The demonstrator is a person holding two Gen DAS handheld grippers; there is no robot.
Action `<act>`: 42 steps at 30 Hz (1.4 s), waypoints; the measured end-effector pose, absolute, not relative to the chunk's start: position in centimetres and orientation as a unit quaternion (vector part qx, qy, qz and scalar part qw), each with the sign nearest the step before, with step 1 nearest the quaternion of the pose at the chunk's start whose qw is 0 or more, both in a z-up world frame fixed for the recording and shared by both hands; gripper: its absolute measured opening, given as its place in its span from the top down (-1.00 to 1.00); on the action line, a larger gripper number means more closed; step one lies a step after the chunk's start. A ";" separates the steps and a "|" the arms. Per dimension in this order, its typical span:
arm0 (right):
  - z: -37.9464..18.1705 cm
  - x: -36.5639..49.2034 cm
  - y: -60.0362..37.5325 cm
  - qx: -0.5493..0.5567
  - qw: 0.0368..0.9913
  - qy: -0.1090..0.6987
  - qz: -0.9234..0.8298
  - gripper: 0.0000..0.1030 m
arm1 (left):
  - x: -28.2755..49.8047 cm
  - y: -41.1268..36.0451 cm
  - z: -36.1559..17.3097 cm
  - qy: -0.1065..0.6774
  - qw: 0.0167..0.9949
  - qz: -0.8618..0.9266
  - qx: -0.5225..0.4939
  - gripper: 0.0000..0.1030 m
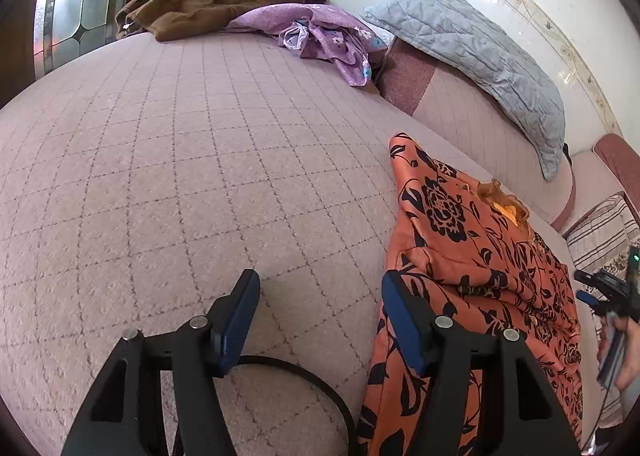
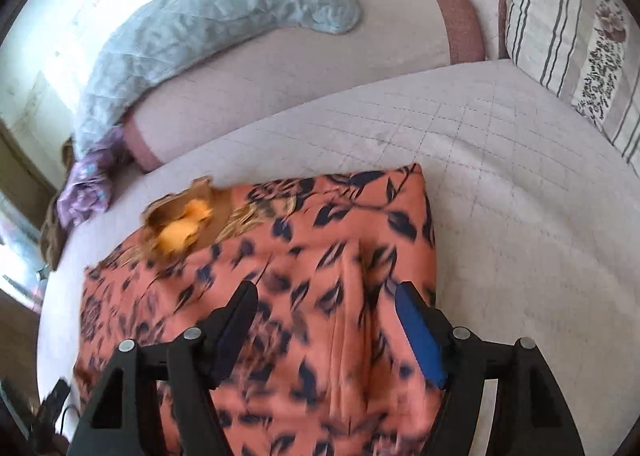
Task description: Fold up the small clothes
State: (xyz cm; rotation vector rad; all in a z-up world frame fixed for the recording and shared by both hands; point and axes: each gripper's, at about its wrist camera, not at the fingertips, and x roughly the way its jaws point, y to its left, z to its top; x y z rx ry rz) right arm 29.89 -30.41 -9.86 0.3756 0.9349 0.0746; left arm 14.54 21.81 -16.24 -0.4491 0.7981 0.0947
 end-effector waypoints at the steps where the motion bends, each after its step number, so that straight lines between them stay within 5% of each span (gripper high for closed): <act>1: -10.3 30.9 -29.9 0.173 0.873 0.454 0.037 -0.39 | 14.6 21.9 -16.3 0.385 0.896 0.045 -0.219 -0.25; 3: -11.3 32.7 -28.9 0.135 0.867 0.480 0.030 0.01 | 14.7 22.0 -16.4 0.385 0.896 0.043 -0.218 -0.25; 4: -12.1 33.6 -28.2 0.121 0.858 0.498 0.038 0.57 | 14.7 22.0 -16.4 0.385 0.896 0.043 -0.217 -0.25; 6: -12.4 34.4 -26.8 0.080 0.852 0.516 0.042 0.90 | 14.7 22.0 -16.4 0.385 0.896 0.042 -0.217 -0.25; 8: -10.5 33.8 -25.8 0.047 0.870 0.490 0.040 0.90 | 14.8 22.0 -16.4 0.385 0.896 0.043 -0.216 -0.25; 11: -7.3 32.2 -26.5 0.036 0.905 0.424 0.008 0.89 | 15.1 21.7 -16.5 0.386 0.897 0.046 -0.209 -0.26; 15: -12.9 34.2 -26.9 0.040 0.863 0.503 0.012 0.75 | 15.1 21.8 -16.7 0.385 0.898 0.042 -0.210 -0.28; 17: -12.8 33.5 -27.6 0.060 0.875 0.480 0.013 0.65 | 15.1 22.0 -16.9 0.385 0.896 0.038 -0.216 -0.30; 19: -11.7 32.4 -28.1 0.092 0.881 0.464 0.002 0.30 | 15.2 21.7 -16.9 0.386 0.898 0.039 -0.208 -0.31; 22: -9.0 29.6 -28.1 0.119 0.901 0.417 0.025 0.18 | 15.1 21.7 -16.9 0.385 0.899 0.037 -0.207 -0.31; 24: -8.0 27.3 -27.9 0.138 0.906 0.394 0.060 -0.28 | 15.1 21.8 -16.9 0.384 0.898 0.036 -0.211 -0.31; 25: -8.0 26.4 -27.6 0.143 0.905 0.392 0.088 -0.36 | 15.0 21.8 -16.9 0.384 0.898 0.034 -0.213 -0.31; 28: -13.6 27.5 -27.0 0.147 0.848 0.500 0.099 -0.31 | 14.4 21.7 -16.4 0.407 0.891 0.030 -0.198 -0.31; 35: -9.1 20.7 -29.2 0.186 0.886 0.413 0.099 -0.39 | 6.2 20.2 -15.7 0.467 0.855 -0.018 -0.224 -0.42; 42: -12.2 10.6 -36.7 0.194 0.840 0.502 0.071 -0.39 | 1.3 17.4 -16.2 0.501 0.846 -0.023 -0.182 -0.43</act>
